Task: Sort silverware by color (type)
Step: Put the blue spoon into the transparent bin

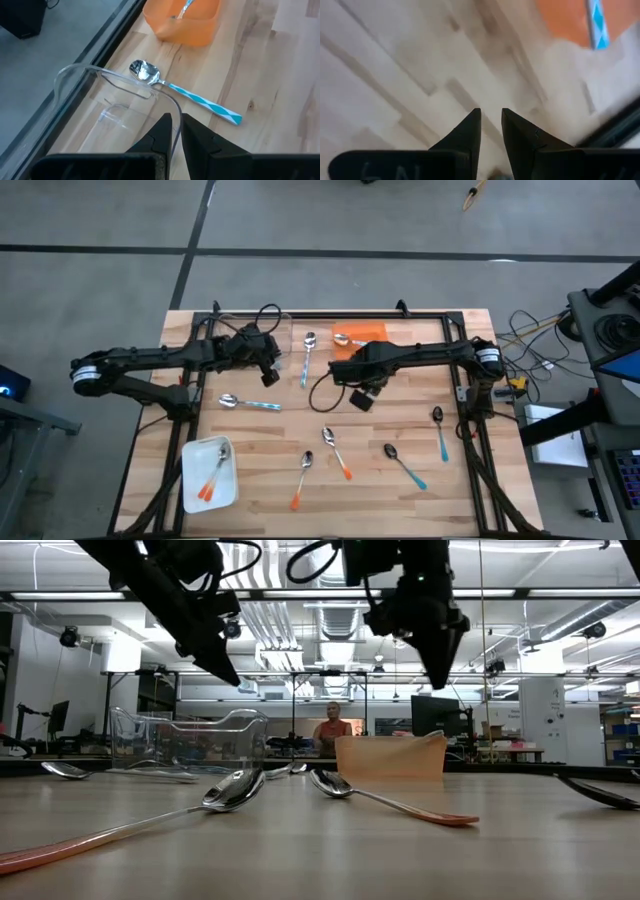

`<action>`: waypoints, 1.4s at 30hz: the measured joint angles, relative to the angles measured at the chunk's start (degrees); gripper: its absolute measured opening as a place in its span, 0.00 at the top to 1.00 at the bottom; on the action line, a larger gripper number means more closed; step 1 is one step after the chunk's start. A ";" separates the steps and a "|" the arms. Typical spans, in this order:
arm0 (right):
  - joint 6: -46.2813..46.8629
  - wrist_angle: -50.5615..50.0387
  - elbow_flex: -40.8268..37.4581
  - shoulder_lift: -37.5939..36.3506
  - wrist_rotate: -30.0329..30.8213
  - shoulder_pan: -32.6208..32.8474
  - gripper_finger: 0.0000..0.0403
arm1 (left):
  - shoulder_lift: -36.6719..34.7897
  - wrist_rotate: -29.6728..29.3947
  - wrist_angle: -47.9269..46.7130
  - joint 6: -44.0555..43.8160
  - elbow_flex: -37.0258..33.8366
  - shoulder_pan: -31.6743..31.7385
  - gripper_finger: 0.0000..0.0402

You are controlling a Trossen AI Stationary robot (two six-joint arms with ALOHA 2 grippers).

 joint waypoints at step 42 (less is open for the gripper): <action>34.48 33.61 -41.81 -25.80 -19.99 20.73 0.82 | 1.83 -0.02 2.07 1.29 0.15 0.00 0.94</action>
